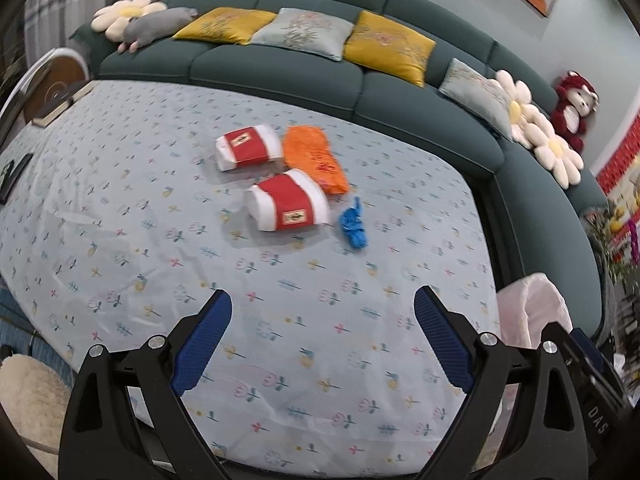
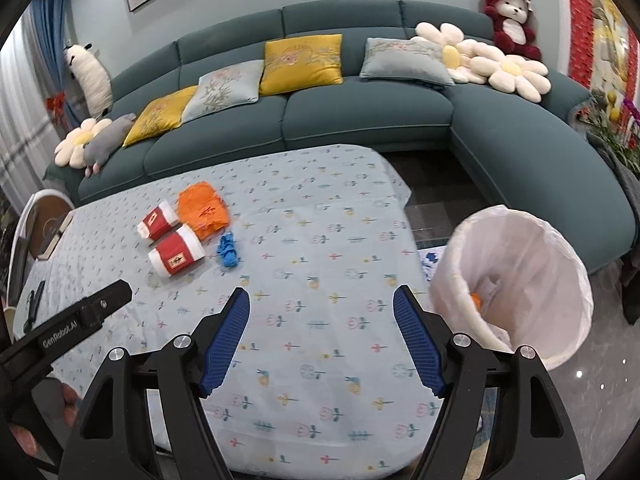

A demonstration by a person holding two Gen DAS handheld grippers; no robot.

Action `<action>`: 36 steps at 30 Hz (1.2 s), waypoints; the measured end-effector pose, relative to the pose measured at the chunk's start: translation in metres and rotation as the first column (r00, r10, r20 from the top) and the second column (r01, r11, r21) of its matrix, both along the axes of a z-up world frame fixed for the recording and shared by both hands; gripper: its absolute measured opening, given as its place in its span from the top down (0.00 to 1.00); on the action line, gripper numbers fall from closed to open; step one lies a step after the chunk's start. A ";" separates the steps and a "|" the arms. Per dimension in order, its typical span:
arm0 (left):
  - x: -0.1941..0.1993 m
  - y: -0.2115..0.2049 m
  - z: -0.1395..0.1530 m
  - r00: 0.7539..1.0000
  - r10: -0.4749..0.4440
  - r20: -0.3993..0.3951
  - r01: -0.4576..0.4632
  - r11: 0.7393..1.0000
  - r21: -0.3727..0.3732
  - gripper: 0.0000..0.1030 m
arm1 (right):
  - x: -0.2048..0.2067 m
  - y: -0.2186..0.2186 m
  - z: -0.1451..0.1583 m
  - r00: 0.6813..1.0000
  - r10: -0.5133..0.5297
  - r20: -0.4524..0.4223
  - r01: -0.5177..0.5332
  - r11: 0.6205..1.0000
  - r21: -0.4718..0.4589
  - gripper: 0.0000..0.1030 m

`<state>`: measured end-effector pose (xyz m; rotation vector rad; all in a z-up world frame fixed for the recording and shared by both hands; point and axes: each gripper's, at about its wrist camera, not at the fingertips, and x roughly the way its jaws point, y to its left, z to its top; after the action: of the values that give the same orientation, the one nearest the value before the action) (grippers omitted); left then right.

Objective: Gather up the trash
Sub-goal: 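Move both open tools back over the table, then grasp the blue glove with the right tool while the left tool approaches the red-white cup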

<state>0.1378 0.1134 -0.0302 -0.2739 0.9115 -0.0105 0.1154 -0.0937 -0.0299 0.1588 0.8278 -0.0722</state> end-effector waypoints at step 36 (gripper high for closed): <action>0.190 0.029 -0.101 0.923 0.185 -0.338 -0.180 0.983 0.049 0.17 | 0.160 0.079 -0.101 0.971 0.181 -0.157 -0.174 0.983 0.060 0.31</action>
<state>0.3276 0.1427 -0.1317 -0.3511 1.2284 0.2241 0.2754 -0.0143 -0.1312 0.1225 1.0036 0.1041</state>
